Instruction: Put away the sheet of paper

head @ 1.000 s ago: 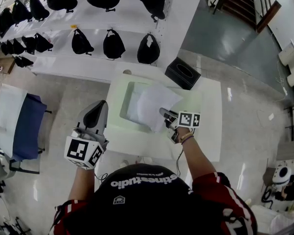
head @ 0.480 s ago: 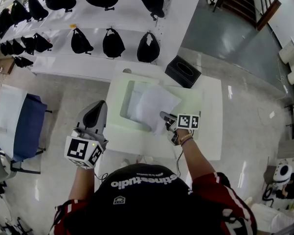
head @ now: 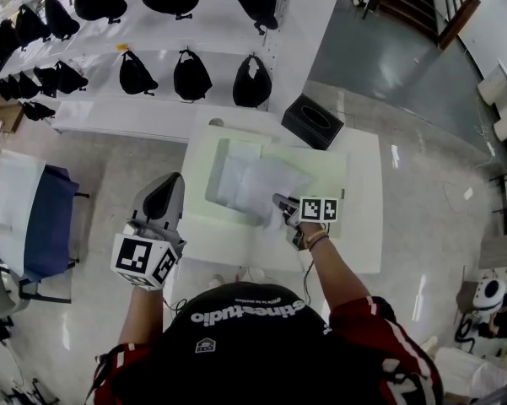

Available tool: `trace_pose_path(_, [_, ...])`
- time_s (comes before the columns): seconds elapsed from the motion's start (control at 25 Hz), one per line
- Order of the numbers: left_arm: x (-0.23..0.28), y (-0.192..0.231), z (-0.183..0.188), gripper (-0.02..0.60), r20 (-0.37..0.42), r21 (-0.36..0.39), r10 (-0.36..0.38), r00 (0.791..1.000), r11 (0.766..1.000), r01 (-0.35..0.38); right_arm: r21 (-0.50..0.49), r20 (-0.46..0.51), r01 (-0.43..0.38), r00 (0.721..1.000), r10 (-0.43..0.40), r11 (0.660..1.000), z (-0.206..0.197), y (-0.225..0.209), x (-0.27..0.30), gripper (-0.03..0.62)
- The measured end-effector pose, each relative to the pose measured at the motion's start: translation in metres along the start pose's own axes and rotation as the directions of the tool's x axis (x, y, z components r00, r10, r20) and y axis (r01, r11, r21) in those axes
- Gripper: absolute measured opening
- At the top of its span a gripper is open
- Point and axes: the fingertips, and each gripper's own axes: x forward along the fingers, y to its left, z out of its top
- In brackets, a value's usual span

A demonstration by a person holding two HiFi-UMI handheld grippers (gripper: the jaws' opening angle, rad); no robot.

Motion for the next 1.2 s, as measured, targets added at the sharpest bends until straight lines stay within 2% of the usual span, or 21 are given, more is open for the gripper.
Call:
trace_pose_path(0.16, [-0.003, 0.004, -0.001, 0.005, 0.001, 0.006, 0.010, 1.000, 1.000, -0.010, -0.025, 0.003, -0.022, 1.000, 0.022, 0.999, 0.007, 0.009, 0.006, 0.003])
trace_pose_path(0.6, [-0.005, 0.017, 0.006, 0.004, 0.026, 0.018, 0.048, 0.999, 0.999, -0.048, -0.138, -0.035, -0.023, 0.999, 0.019, 0.990, 0.013, 0.027, 0.008, 0.003])
trace_pose_path(0.84, [-0.006, 0.019, 0.005, 0.005, 0.021, 0.018, 0.051, 0.998, 0.999, -0.051, -0.117, -0.055, 0.001, 0.998, -0.007, 0.993, 0.008, 0.014, 0.018, 0.003])
trace_pose_path(1.08, [-0.010, 0.023, 0.006, 0.005, 0.021, 0.020, 0.065, 0.998, 0.998, -0.065, -0.194, -0.087, 0.050, 0.994, -0.068, 0.980, 0.007, 0.003, 0.028, 0.003])
trace_pose_path(1.2, [-0.013, 0.025, 0.004, 0.004, 0.016, 0.018, 0.076, 0.997, 0.997, -0.076, -0.196, -0.091, 0.045, 0.994, -0.064, 0.980, 0.009, 0.004, 0.033, 0.003])
